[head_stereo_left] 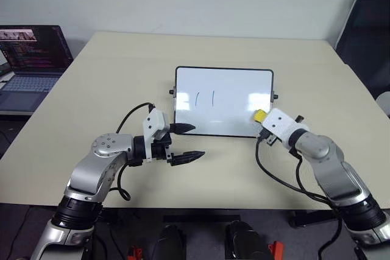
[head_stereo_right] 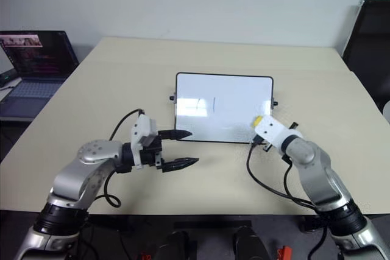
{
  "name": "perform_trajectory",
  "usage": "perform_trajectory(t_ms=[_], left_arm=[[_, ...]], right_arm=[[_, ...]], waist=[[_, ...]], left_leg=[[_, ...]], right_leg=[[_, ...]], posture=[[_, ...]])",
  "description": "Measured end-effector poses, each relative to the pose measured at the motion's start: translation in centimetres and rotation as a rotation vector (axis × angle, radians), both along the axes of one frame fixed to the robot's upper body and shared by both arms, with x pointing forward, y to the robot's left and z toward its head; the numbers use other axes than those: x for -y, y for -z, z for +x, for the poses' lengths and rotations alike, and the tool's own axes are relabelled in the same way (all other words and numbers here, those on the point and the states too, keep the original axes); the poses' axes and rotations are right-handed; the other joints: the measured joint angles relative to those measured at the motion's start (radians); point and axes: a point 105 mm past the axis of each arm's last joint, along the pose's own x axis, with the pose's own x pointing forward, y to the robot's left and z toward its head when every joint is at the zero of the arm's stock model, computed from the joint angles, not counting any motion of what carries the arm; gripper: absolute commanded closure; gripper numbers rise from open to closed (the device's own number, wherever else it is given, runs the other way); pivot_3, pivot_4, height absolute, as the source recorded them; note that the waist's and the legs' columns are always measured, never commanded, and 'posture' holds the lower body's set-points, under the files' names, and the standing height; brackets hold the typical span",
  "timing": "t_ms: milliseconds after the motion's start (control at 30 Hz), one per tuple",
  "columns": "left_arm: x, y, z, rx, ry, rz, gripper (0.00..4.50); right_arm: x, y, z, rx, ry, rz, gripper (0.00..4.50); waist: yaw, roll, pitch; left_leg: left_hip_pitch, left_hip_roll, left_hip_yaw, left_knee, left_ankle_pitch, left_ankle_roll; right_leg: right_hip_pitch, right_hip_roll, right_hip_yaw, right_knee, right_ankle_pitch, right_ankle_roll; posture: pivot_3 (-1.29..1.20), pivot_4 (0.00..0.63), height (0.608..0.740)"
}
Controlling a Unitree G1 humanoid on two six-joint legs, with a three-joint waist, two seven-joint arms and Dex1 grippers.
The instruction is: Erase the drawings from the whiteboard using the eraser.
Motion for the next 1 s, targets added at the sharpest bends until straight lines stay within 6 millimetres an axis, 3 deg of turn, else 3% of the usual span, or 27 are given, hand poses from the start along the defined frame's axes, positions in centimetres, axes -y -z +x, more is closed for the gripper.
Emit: perform_trajectory(t_ms=[267,400,533,633,767,1000], left_arm=[[-0.6,0.1,0.3,-0.026,-0.082,-0.04,0.0],[-2.4,-0.4,1.1,-0.023,-0.211,-0.091,0.0],[-4.1,-0.2,1.2,-0.03,-0.303,-0.104,0.0],[-5.2,-0.4,1.2,-0.02,-0.363,-0.101,0.0],[-6.5,-1.1,1.3,0.005,-0.428,-0.089,0.0],[-6.3,-2.2,0.9,0.028,-0.464,-0.09,0.0]], right_arm=[[-0.4,0.4,-1.0,-0.017,-0.039,0.042,3.41],[-1.5,0.6,-1.5,-0.056,-0.063,0.237,3.41],[-3.6,-1.2,-2.6,-0.051,-0.168,0.438,3.41],[-4.2,-1.9,-3.3,-0.06,-0.236,0.47,3.41],[-4.0,-1.3,-3.9,-0.106,-0.267,0.462,3.41],[-4.1,-0.3,-4.2,-0.14,-0.271,0.463,3.41]], waist=[[0.008,0.0,0.0],[0.001,0.0,0.0],[0.001,0.0,0.0],[0.003,0.0,0.0],[0.008,0.0,0.0],[0.007,0.0,0.0]], left_leg=[[0.0,0.0,-0.002,-0.01,0.0,0.0],[0.0,0.0,-0.002,-0.01,0.0,0.0],[0.0,0.0,-0.002,-0.009,0.0,0.0],[0.0,0.0,-0.002,-0.01,0.0,0.0],[0.0,0.0,-0.002,-0.01,0.0,0.0],[0.0,0.0,-0.002,-0.01,0.0,0.0]], right_leg=[[-0.002,0.001,-0.001,-0.001,-0.001,0.001],[-0.002,0.002,-0.001,0.001,-0.001,0.0],[-0.002,0.001,-0.001,0.0,-0.001,0.0],[-0.002,0.001,-0.002,0.0,-0.001,0.0],[-0.002,0.001,-0.002,-0.001,-0.001,0.0],[-0.002,0.001,-0.001,0.0,-0.001,0.0]], posture=[[0.0,0.15,0.74],[0.0,0.15,0.74],[0.0,0.15,0.74],[0.0,0.15,0.74],[0.0,0.15,0.74],[0.0,0.15,0.74]])
